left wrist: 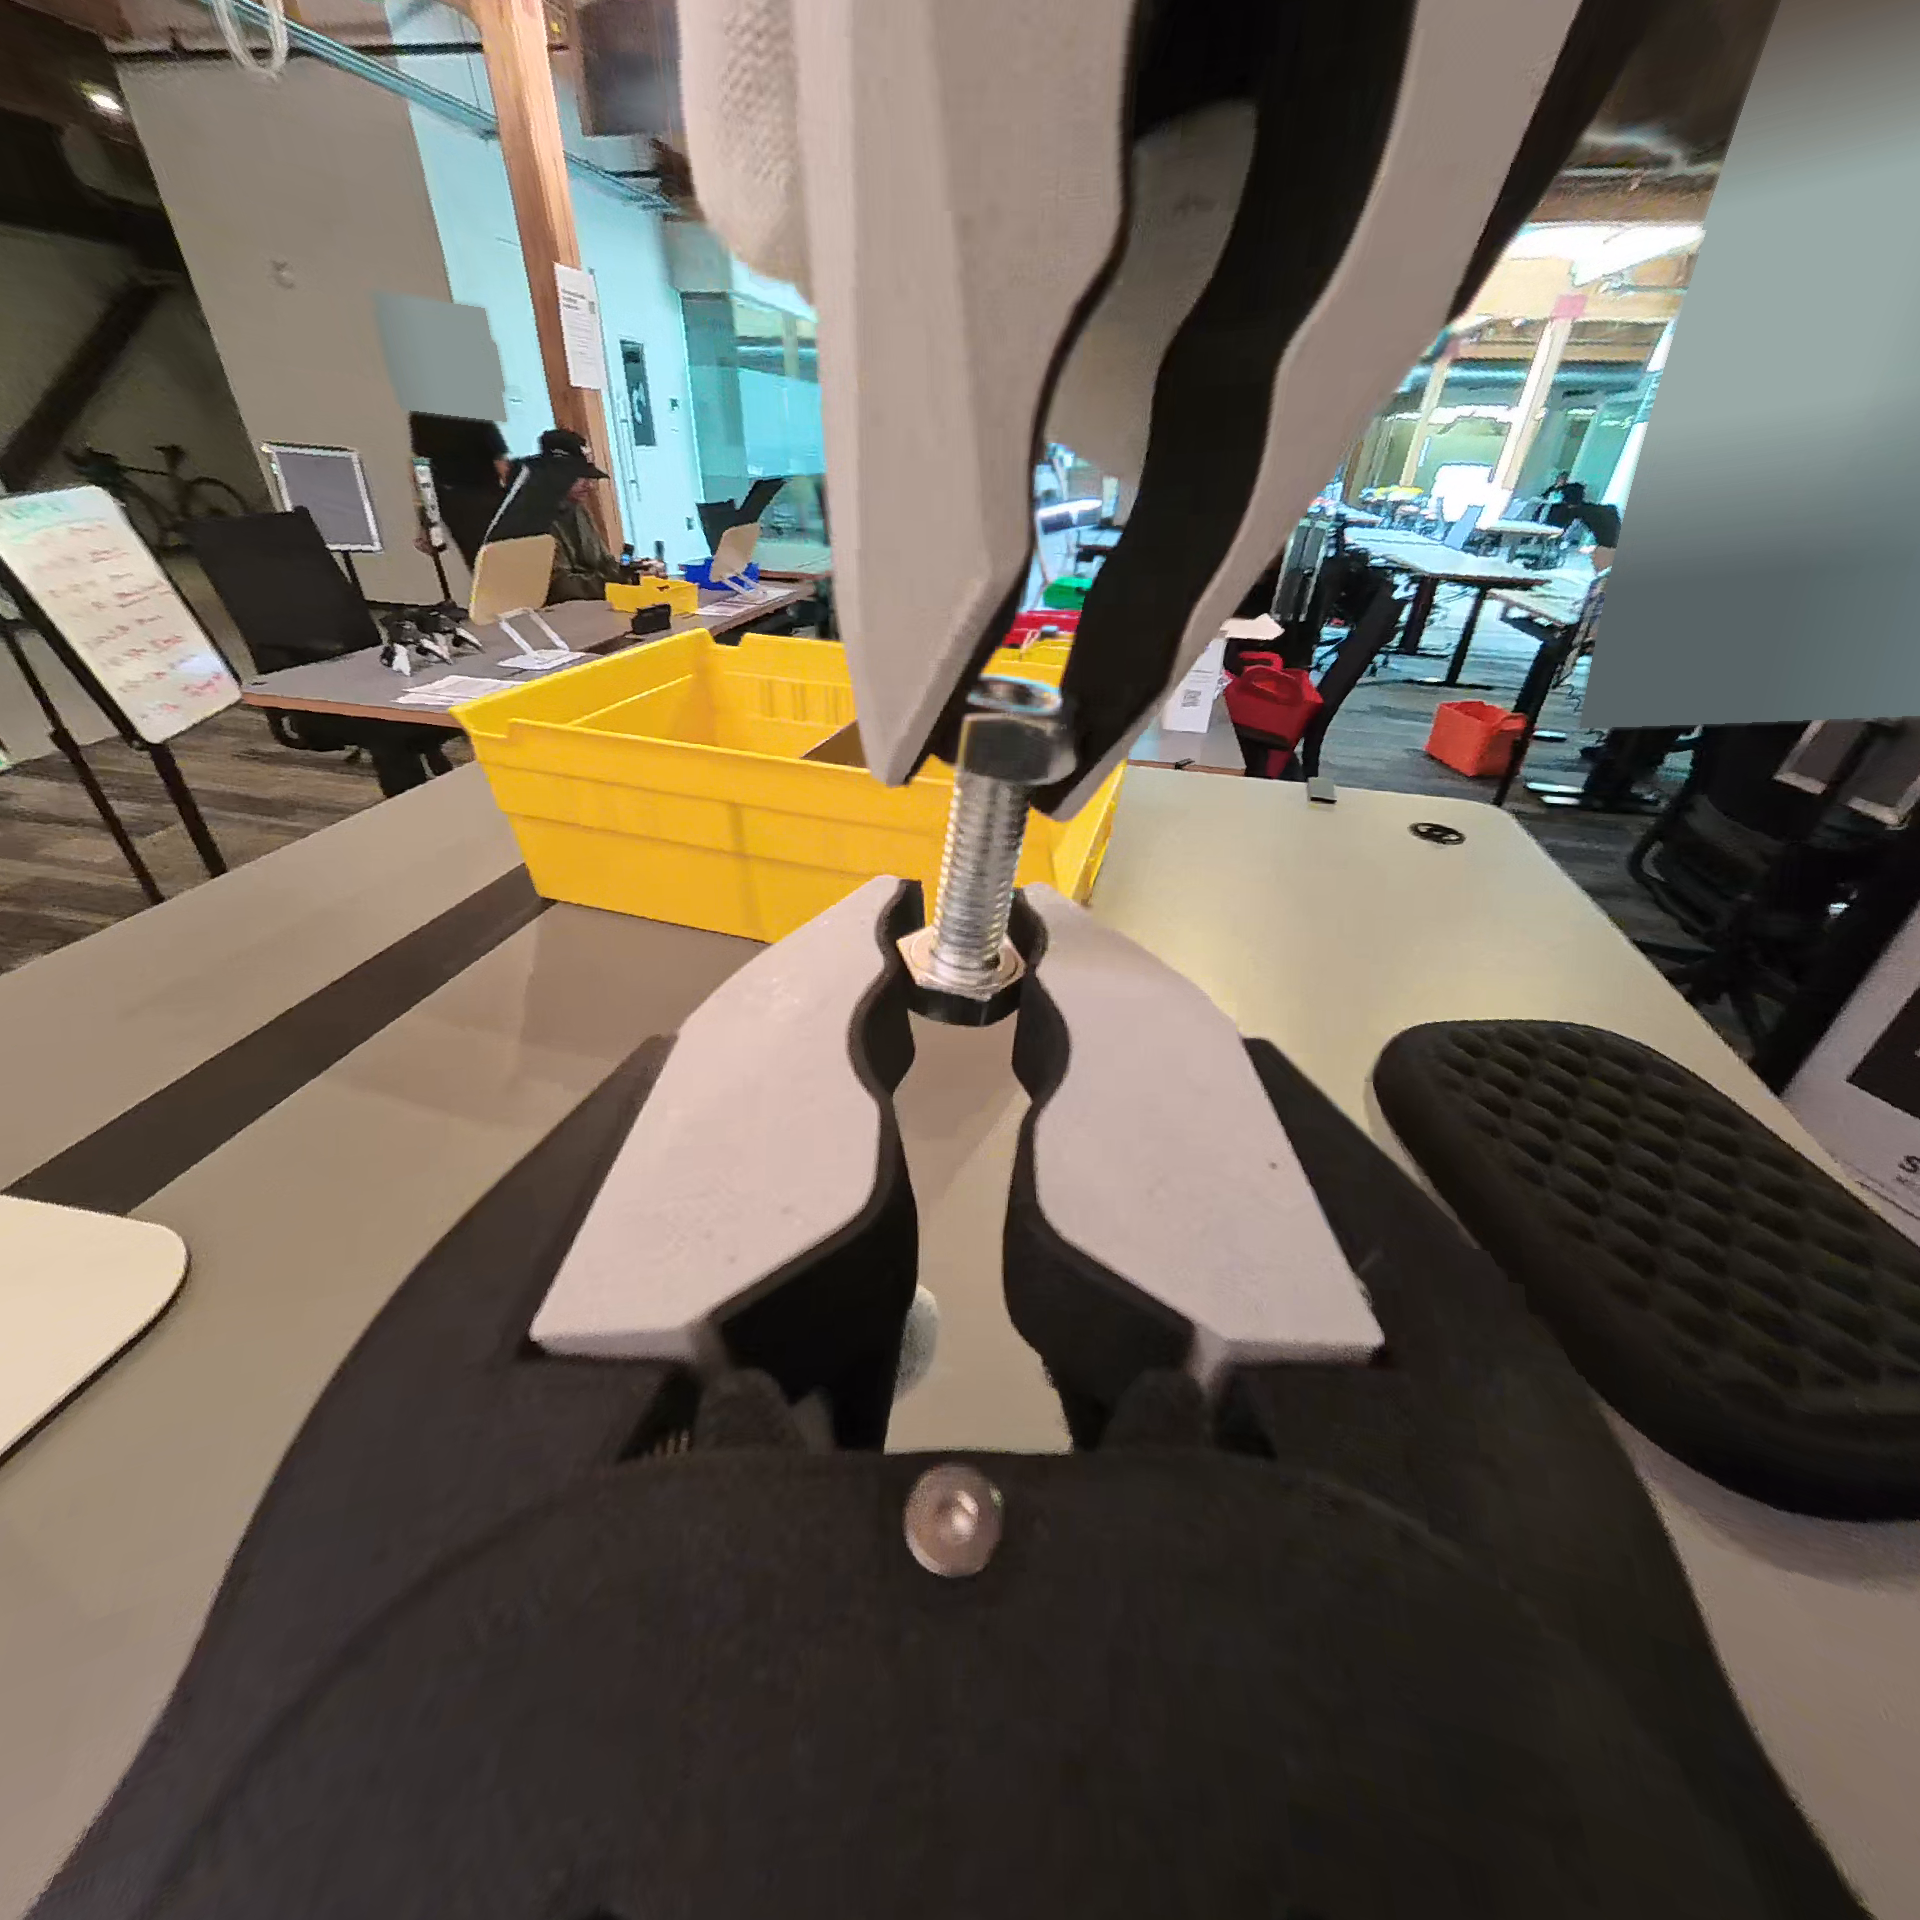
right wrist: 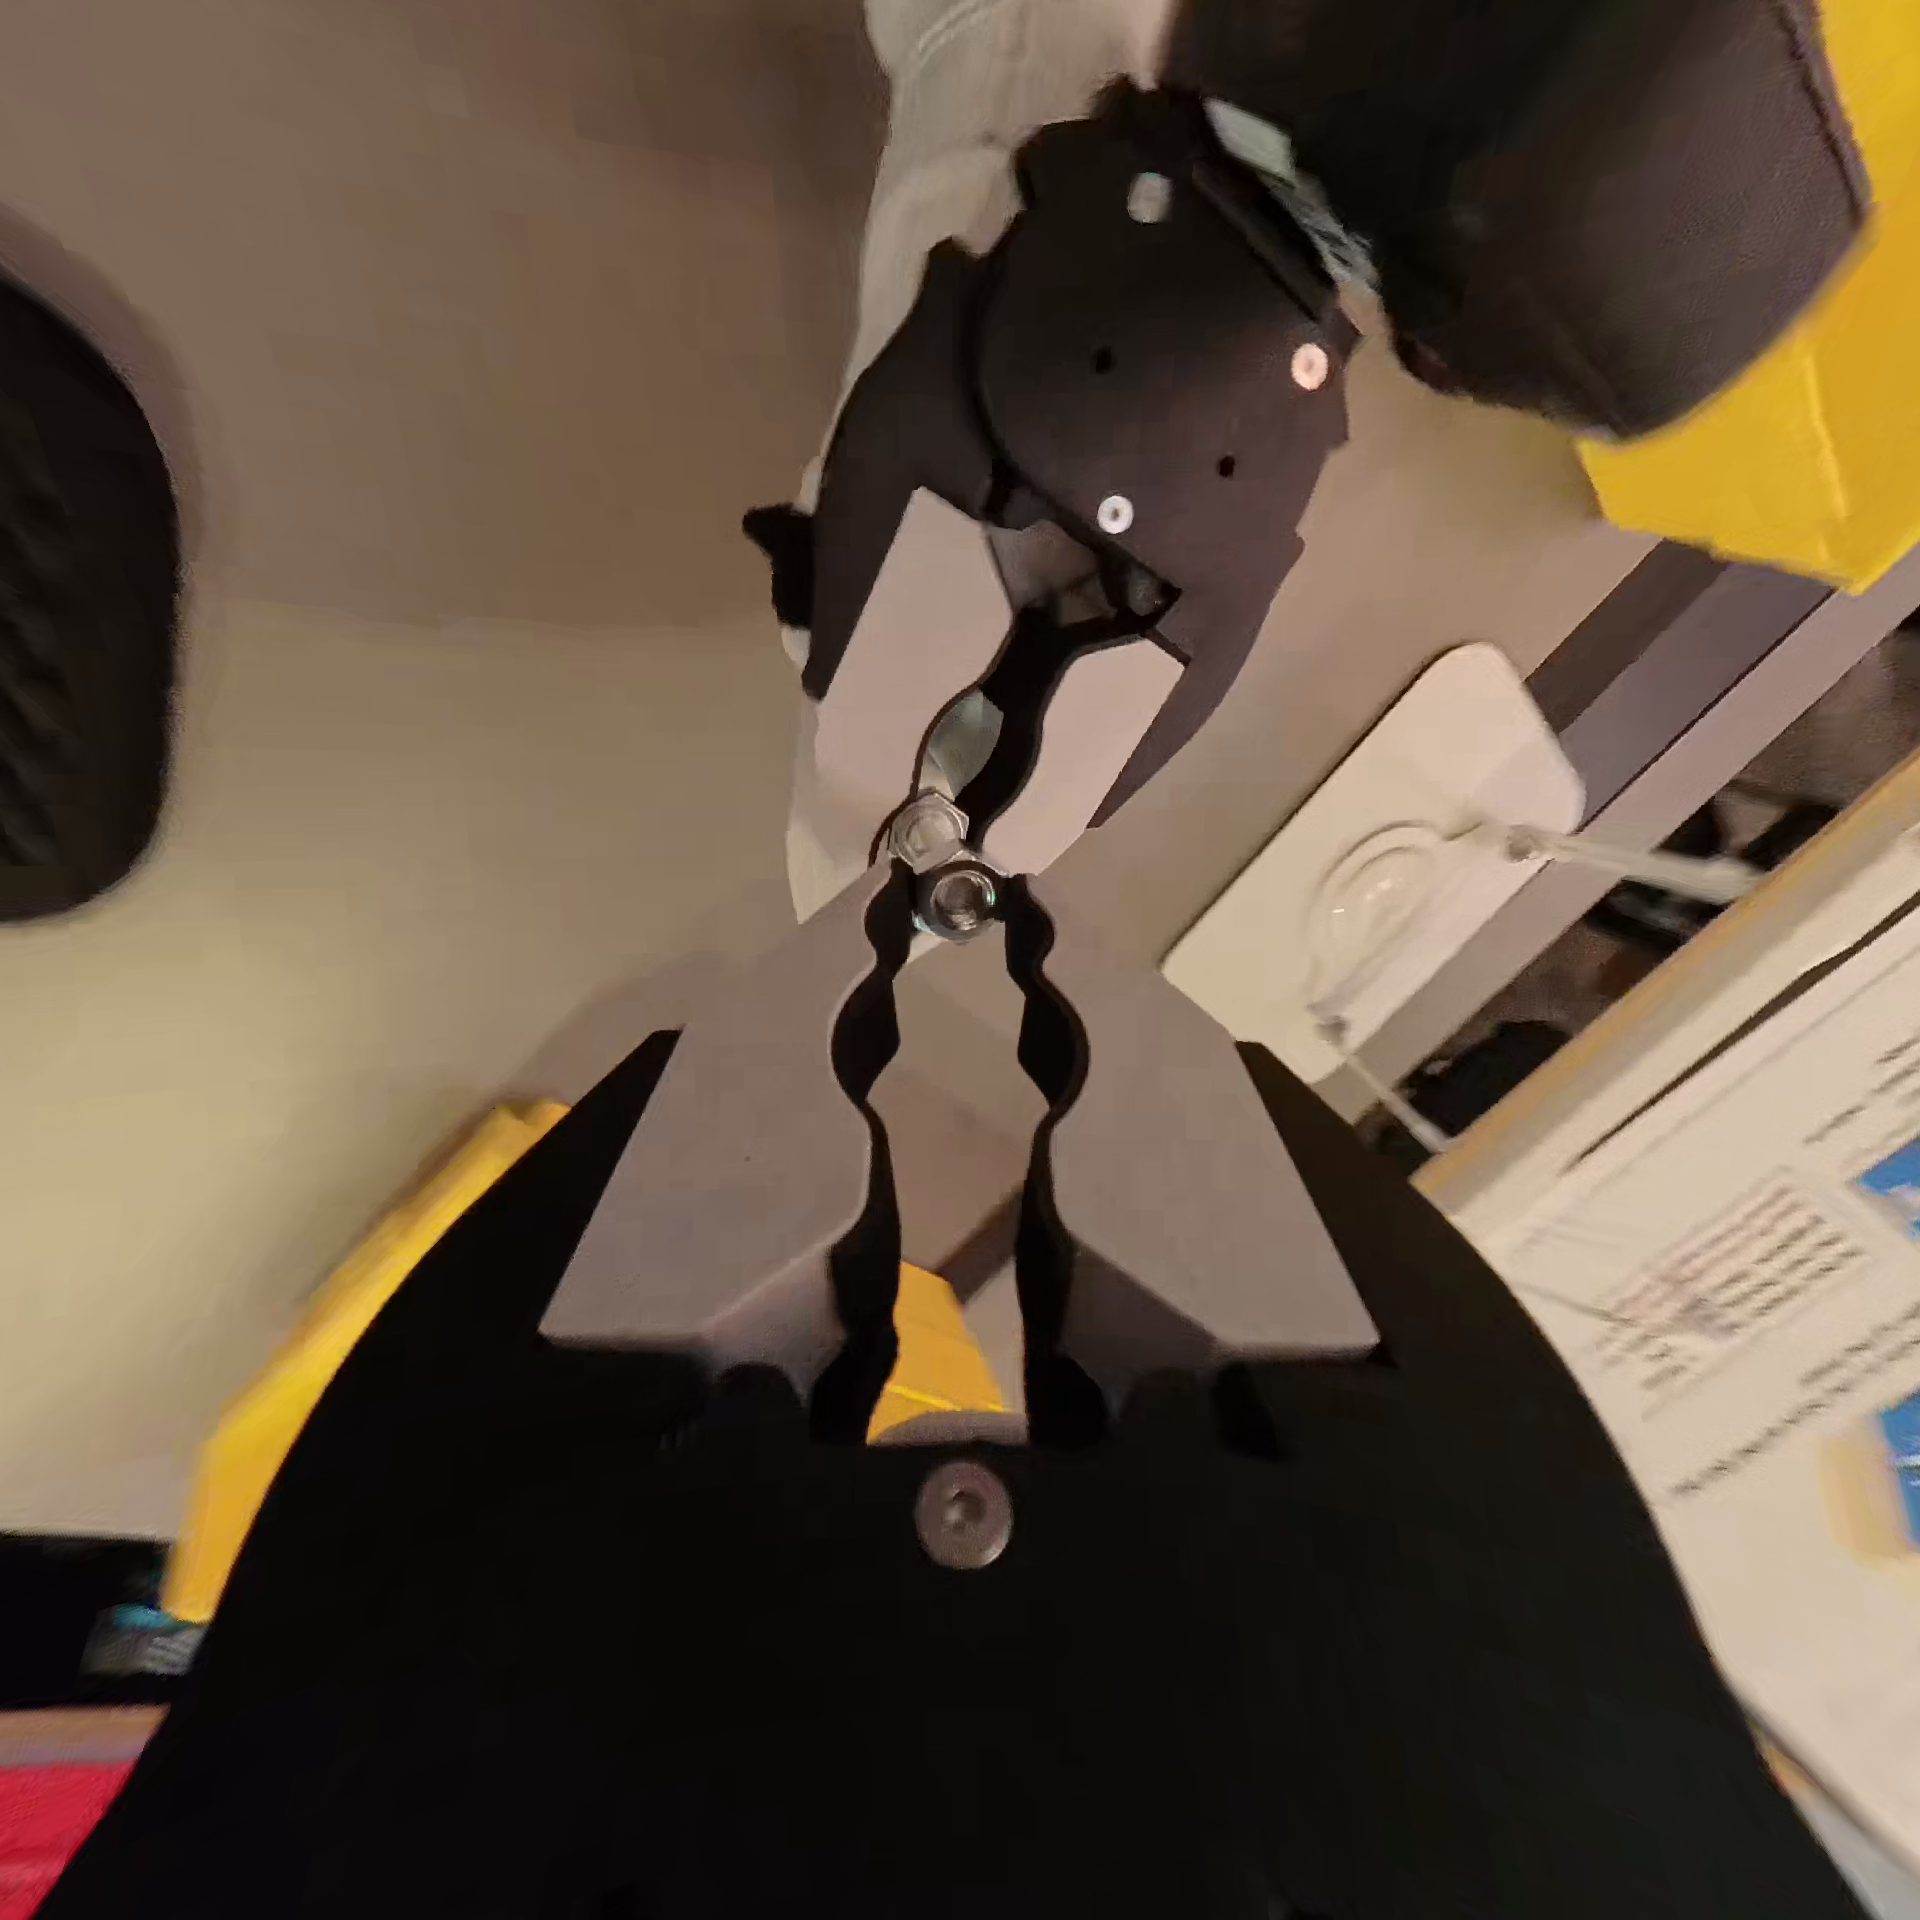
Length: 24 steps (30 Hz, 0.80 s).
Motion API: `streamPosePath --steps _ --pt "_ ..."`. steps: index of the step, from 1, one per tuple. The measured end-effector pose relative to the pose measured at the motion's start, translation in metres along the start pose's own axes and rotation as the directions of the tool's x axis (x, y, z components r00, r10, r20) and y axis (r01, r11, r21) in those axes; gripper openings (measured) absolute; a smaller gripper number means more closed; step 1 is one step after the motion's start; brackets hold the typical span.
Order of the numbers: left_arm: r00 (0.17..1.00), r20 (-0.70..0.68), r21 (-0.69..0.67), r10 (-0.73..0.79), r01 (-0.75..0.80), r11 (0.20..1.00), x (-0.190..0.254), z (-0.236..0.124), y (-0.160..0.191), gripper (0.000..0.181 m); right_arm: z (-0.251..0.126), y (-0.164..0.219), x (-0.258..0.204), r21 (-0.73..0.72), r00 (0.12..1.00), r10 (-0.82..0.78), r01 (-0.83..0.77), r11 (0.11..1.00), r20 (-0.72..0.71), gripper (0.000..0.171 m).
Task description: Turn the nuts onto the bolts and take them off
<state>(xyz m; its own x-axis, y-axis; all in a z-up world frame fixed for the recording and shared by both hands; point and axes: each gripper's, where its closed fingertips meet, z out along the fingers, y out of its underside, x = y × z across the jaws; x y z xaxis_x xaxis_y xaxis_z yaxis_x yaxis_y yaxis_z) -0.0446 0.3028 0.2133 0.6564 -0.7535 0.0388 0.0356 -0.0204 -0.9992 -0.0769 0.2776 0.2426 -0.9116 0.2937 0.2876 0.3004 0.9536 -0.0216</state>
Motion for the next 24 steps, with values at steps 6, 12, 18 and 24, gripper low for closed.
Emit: streamPosePath --steps 6,12,18,24 --pt "0.992 -0.111 0.0 -0.066 0.066 0.998 0.01 -0.002 -0.002 0.016 -0.003 0.004 -0.002 -0.14 0.92 -0.389 0.381 0.914 -0.038 0.016" --pt "0.99 -0.108 0.013 -0.086 0.088 0.996 0.008 -0.002 -0.002 0.016 0.001 0.009 0.0 -0.213 0.918 -0.393 0.374 0.903 -0.055 0.038" --pt "0.997 -0.001 0.049 -0.08 0.08 0.996 -0.01 -0.006 -0.006 0.015 -0.018 0.002 0.019 0.069 0.947 0.318 -0.315 0.947 -0.042 0.05" --pt "0.993 0.117 0.049 -0.023 0.017 0.999 -0.02 -0.006 -0.008 0.015 -0.013 0.011 0.025 0.182 0.56 0.809 -0.827 0.532 0.18 0.04"
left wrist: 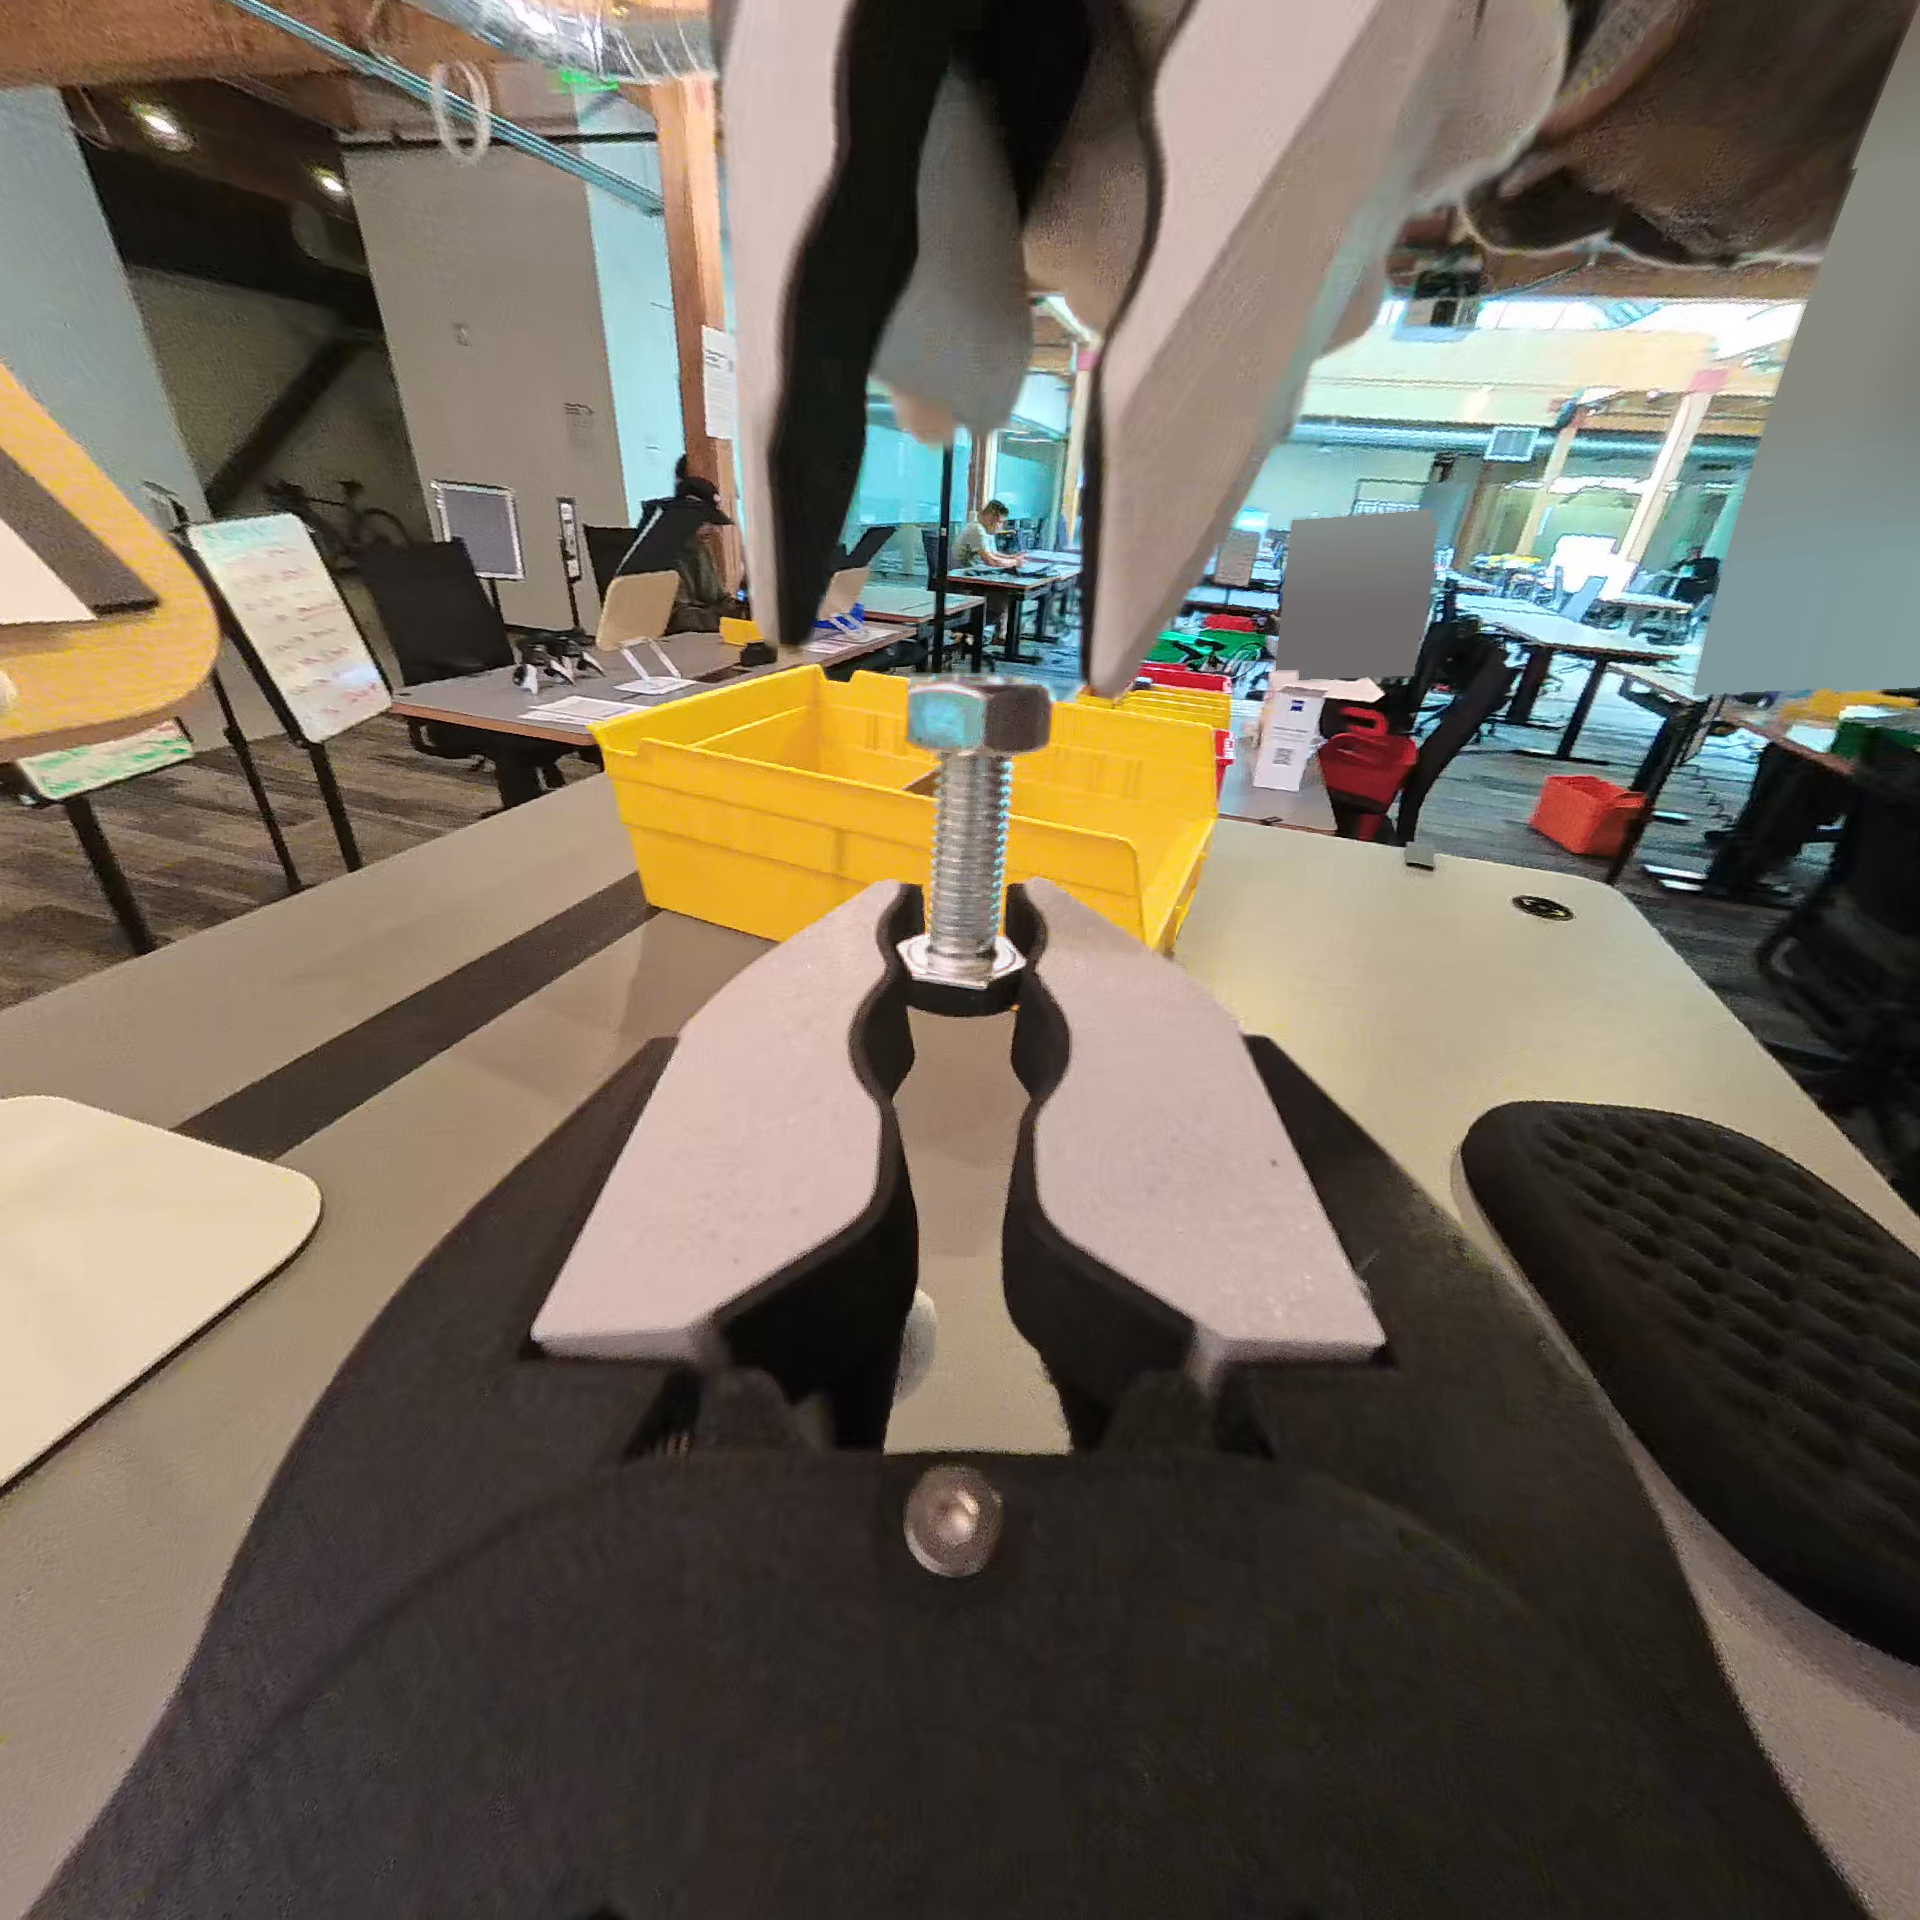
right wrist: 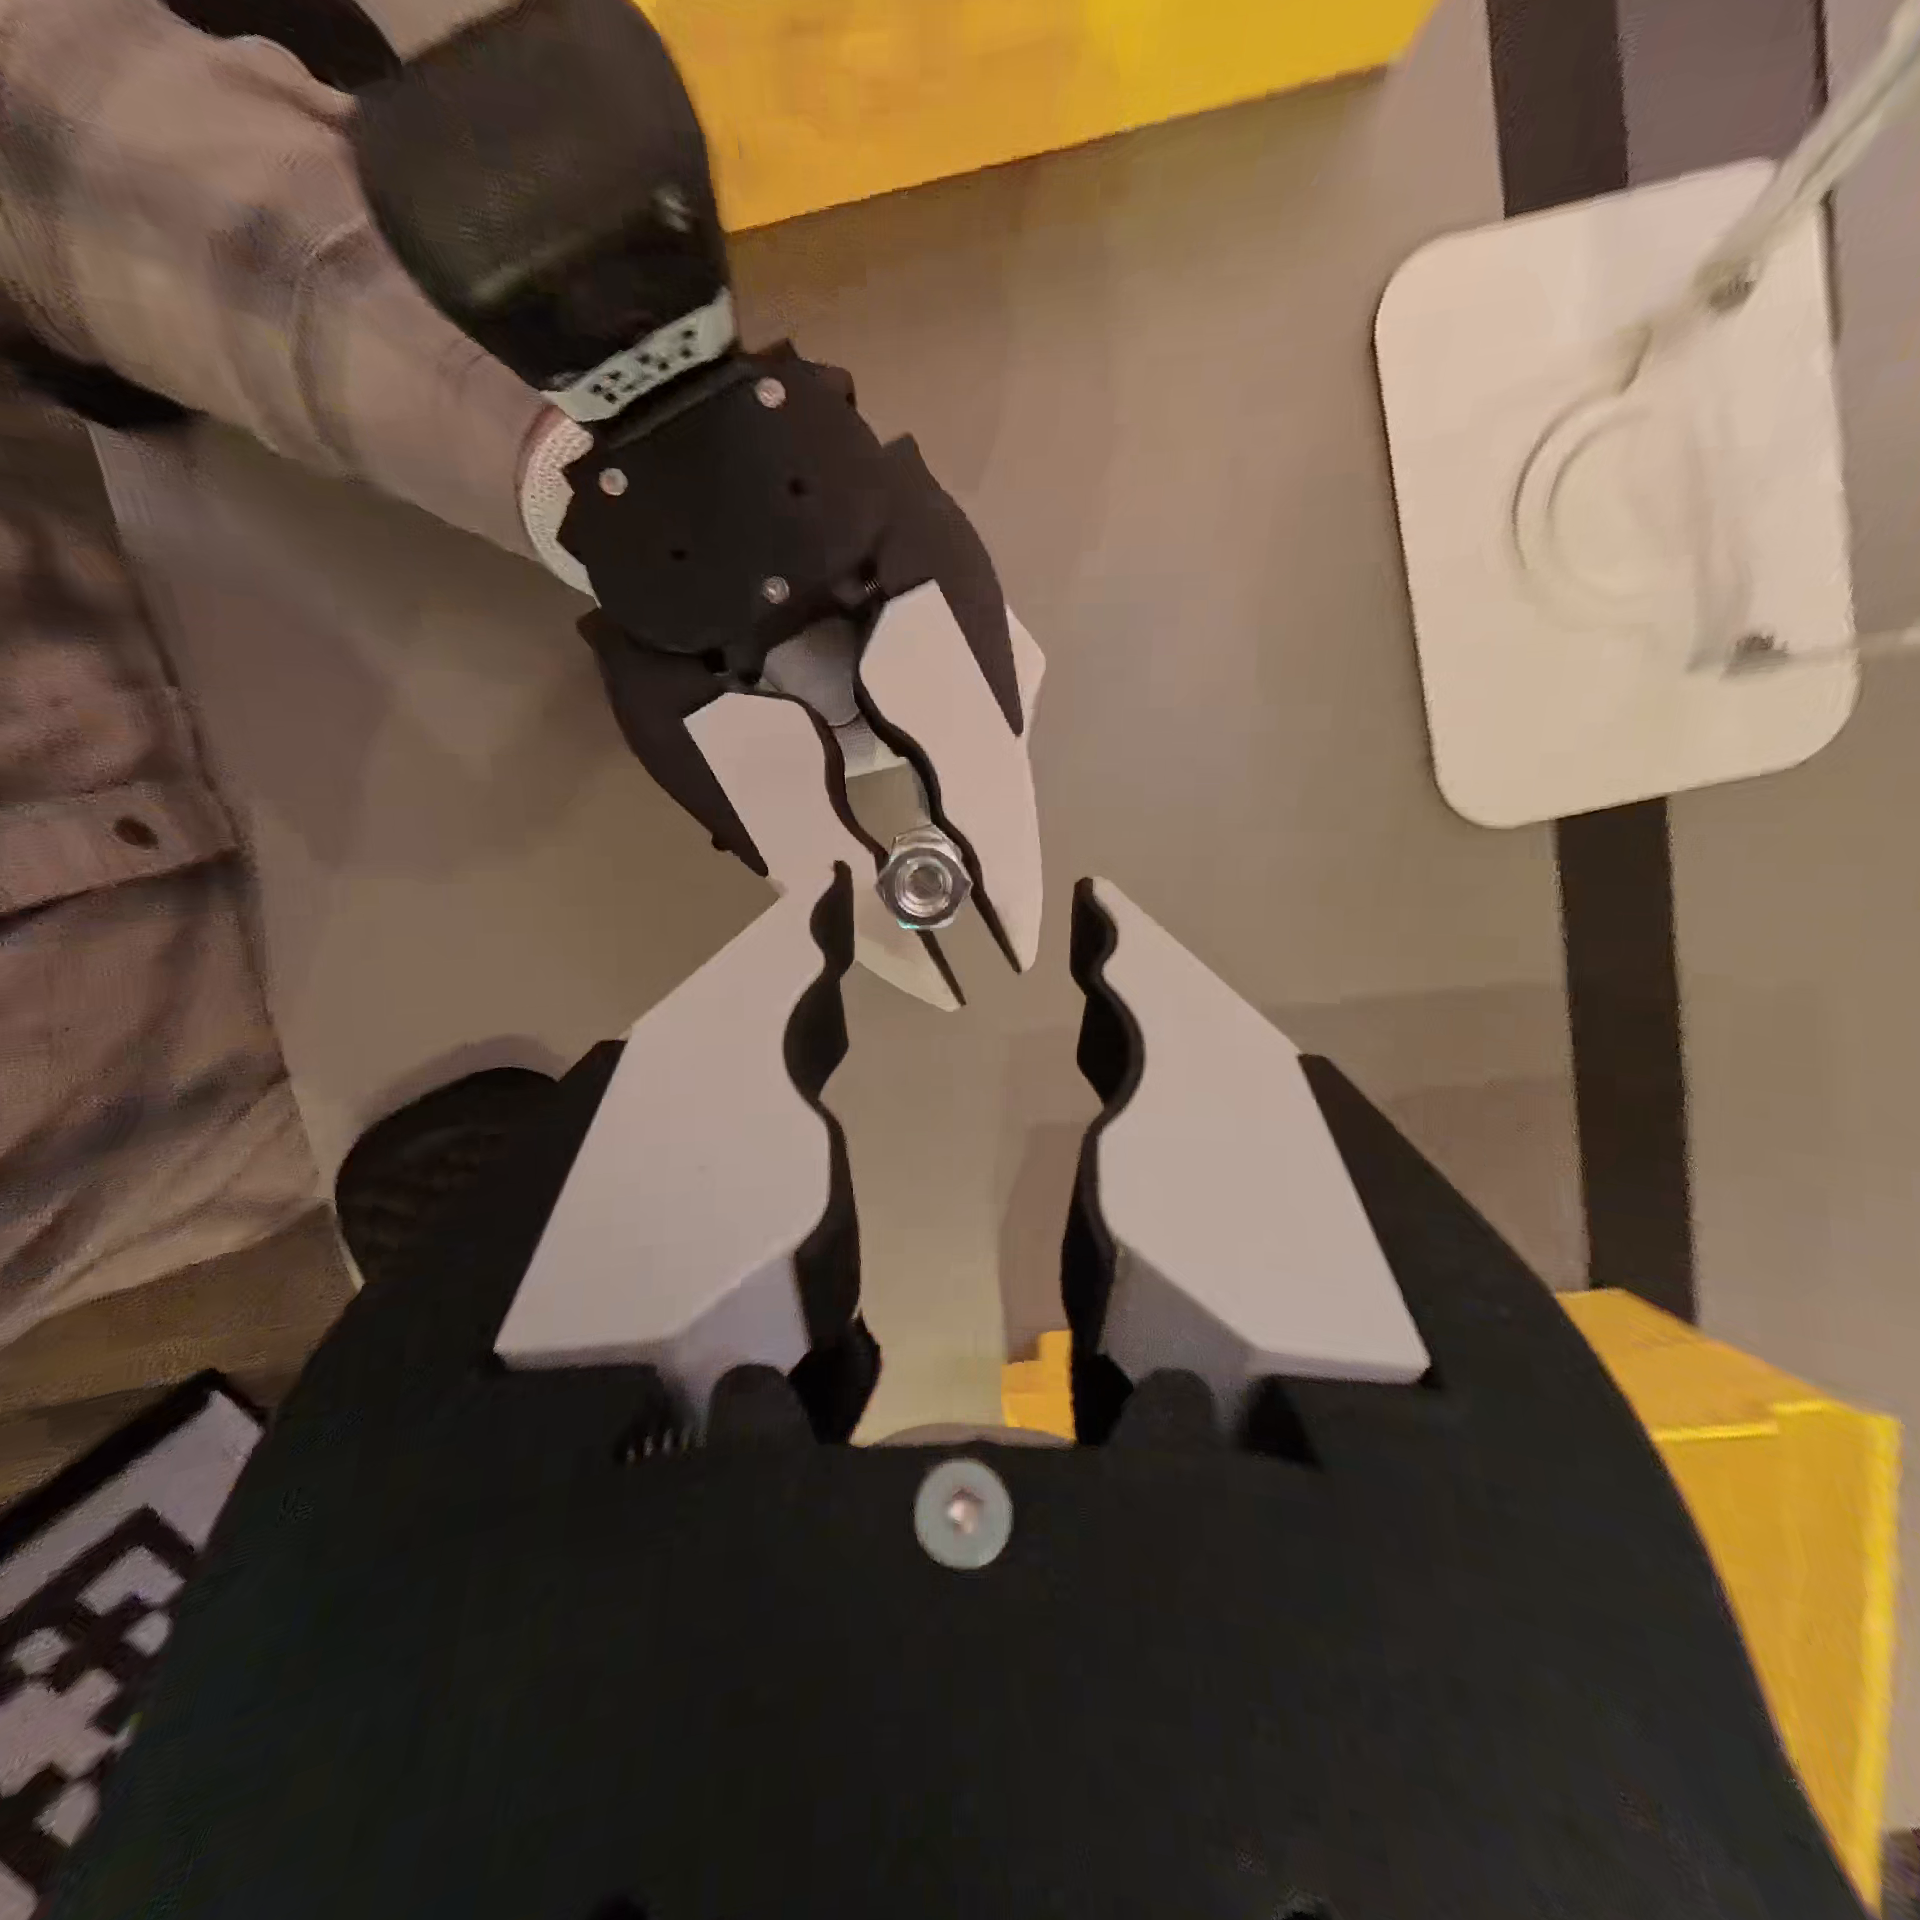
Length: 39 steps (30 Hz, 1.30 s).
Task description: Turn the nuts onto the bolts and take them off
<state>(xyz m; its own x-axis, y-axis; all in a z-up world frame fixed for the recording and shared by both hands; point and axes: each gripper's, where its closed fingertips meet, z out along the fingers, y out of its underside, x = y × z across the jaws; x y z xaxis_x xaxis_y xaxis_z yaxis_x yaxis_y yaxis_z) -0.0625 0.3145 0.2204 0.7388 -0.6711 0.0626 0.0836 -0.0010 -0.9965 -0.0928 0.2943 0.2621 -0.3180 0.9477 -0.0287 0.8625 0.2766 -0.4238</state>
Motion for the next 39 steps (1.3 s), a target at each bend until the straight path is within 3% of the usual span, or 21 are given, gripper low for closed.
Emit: streamPosePath --steps 2,9,12,16,20,22,26,28,31,33,35,36,37,39 --pt "1.0 0.017 -0.001 0.011 -0.011 1.0 -0.001 0.0 0.0 0.015 0.008 0.008 -0.002 -0.014 0.999 0.048 -0.047 0.999 0.022 0.041" --pt "0.999 0.034 -0.006 0.029 -0.028 1.0 -0.002 0.0 -0.001 0.015 0.014 0.006 -0.007 0.025 0.999 0.042 -0.042 0.999 0.021 0.017" --pt "0.999 0.018 -0.011 0.031 -0.031 0.999 0.0 0.0 -0.001 0.015 0.014 0.007 -0.008 0.006 0.998 -0.065 0.065 0.998 0.008 0.017" --pt "0.998 -0.064 -0.019 0.015 -0.016 1.0 0.011 0.001 0.0 0.015 0.012 0.011 -0.015 -0.075 0.928 -0.373 0.372 0.925 -0.009 0.017" --pt "0.981 -0.196 -0.044 -0.019 0.01 0.999 0.028 0.0 0.005 0.015 0.011 0.02 -0.022 -0.205 0.734 -0.679 0.668 0.715 0.024 0.017" --pt "0.973 -0.23 -0.043 -0.023 0.014 0.999 0.034 -0.001 0.004 0.016 0.009 0.022 -0.022 -0.253 0.56 -0.828 0.807 0.533 0.041 0.017" --pt "0.952 -0.3 -0.04 -0.062 0.052 0.998 0.043 -0.004 0.002 0.016 0.006 0.021 -0.026 -0.319 0.278 -0.957 0.917 0.241 0.077 0.017" --pt "0.955 -0.288 -0.03 -0.065 0.058 0.998 0.04 -0.004 0.001 0.015 0.006 0.019 -0.023 -0.354 0.214 -0.974 0.919 0.173 0.08 0.017" --pt "0.97 -0.238 -0.02 -0.052 0.048 0.999 0.032 -0.003 0.0 0.015 0.006 0.01 -0.016 -0.376 0.271 -0.963 0.893 0.248 0.01 0.028" --pt "0.985 -0.167 -0.006 -0.042 0.042 0.999 0.021 -0.003 -0.002 0.015 0.003 0.004 -0.013 -0.327 0.483 -0.874 0.819 0.472 -0.054 0.041" --pt "0.995 -0.096 0.012 -0.033 0.034 0.999 0.009 -0.003 -0.004 0.015 -0.003 -0.008 -0.008 -0.213 0.722 -0.679 0.649 0.731 -0.129 0.054" --pt "0.999 -0.052 0.011 -0.011 0.012 1.0 0.004 -0.003 -0.004 0.015 -0.005 -0.013 -0.008 -0.133 0.831 -0.541 0.526 0.84 -0.127 0.053" --pt "1.0 -0.023 0.014 -0.001 0.001 1.0 0.0 -0.003 -0.005 0.015 -0.007 -0.015 -0.011 -0.058 0.92 -0.383 0.379 0.924 -0.082 0.053" --pt "0.999 0.039 0.018 0.018 -0.019 1.0 -0.006 -0.004 -0.006 0.015 -0.007 -0.019 -0.01 0.049 0.993 -0.115 0.114 0.992 0.004 0.048"
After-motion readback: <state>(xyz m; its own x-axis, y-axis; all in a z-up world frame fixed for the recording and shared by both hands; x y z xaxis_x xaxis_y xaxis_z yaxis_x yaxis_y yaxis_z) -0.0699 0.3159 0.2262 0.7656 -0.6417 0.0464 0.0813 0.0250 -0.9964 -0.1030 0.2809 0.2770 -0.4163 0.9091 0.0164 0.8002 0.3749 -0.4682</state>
